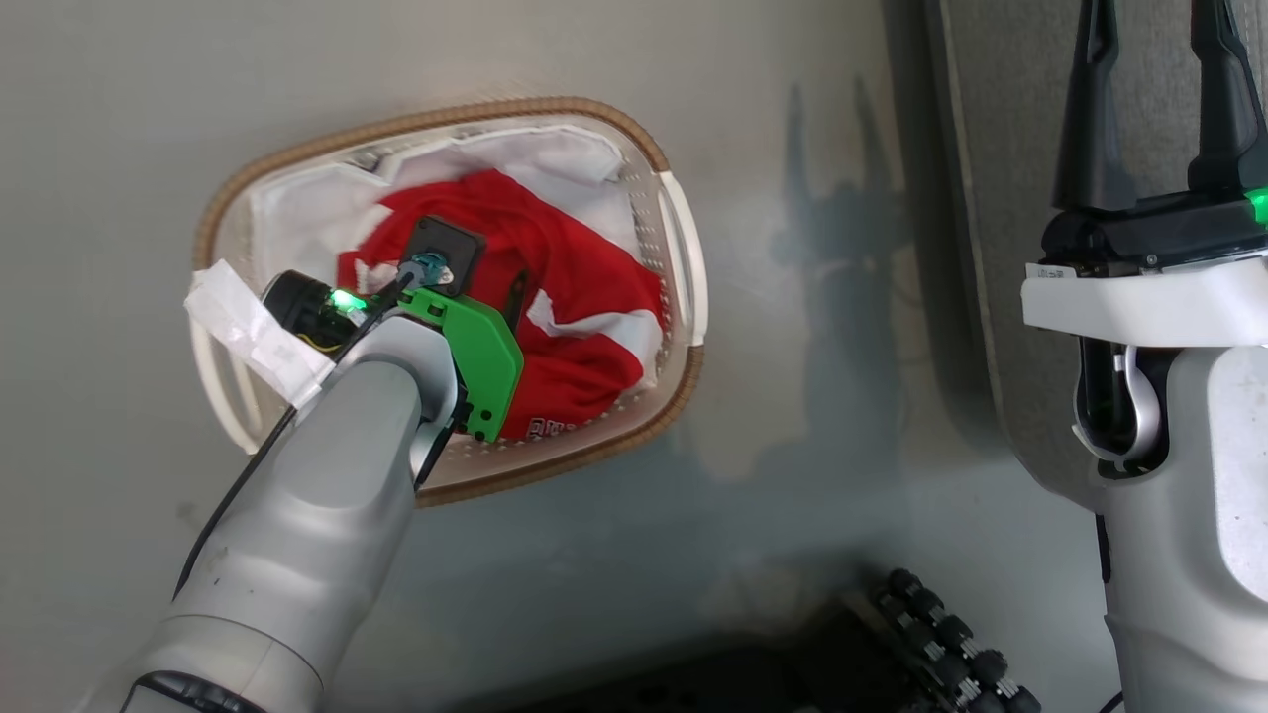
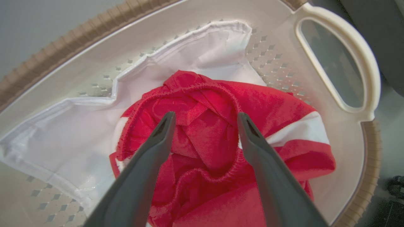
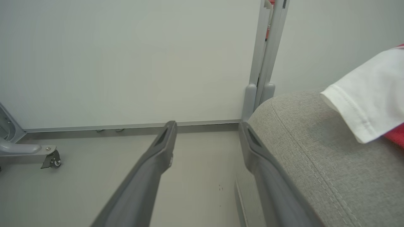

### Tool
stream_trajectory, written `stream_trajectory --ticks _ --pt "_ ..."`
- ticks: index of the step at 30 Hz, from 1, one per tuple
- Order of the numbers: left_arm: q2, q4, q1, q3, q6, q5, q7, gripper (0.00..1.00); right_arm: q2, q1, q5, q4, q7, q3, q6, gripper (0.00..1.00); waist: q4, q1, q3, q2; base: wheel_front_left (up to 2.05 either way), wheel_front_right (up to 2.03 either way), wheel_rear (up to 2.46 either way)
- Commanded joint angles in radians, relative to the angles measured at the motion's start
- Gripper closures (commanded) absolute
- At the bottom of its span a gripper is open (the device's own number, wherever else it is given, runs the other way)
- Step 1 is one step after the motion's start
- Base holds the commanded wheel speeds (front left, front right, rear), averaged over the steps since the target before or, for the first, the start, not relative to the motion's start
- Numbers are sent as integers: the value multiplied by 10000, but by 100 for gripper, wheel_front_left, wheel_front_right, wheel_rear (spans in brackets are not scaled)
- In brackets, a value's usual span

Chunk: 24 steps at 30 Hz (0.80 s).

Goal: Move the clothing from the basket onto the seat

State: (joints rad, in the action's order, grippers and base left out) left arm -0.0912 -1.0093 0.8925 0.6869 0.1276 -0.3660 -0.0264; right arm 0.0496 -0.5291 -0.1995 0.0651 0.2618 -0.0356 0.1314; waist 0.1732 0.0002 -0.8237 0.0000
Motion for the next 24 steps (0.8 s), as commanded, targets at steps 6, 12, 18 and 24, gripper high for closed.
stream_trajectory --ticks 6,12,18,24 --pt "-313 -189 278 733 35 -475 305 0 17 -294 -370 237 46 237 -14 0 1046 -2 -1148 0 0 0 0" --pt "-587 -307 360 1182 36 -911 401 0 17 -267 -607 212 48 357 -14 0 1250 -2 -1328 0 0 0 0" --pt "-741 -406 405 1595 37 -1302 599 60 19 -296 -763 135 48 445 -14 0 1359 -2 -1387 0 0 0 0" --pt "-767 -222 450 1878 38 -1699 270 100 20 -287 -755 -5 48 357 -14 0 1268 -2 -1196 0 0 0 0"
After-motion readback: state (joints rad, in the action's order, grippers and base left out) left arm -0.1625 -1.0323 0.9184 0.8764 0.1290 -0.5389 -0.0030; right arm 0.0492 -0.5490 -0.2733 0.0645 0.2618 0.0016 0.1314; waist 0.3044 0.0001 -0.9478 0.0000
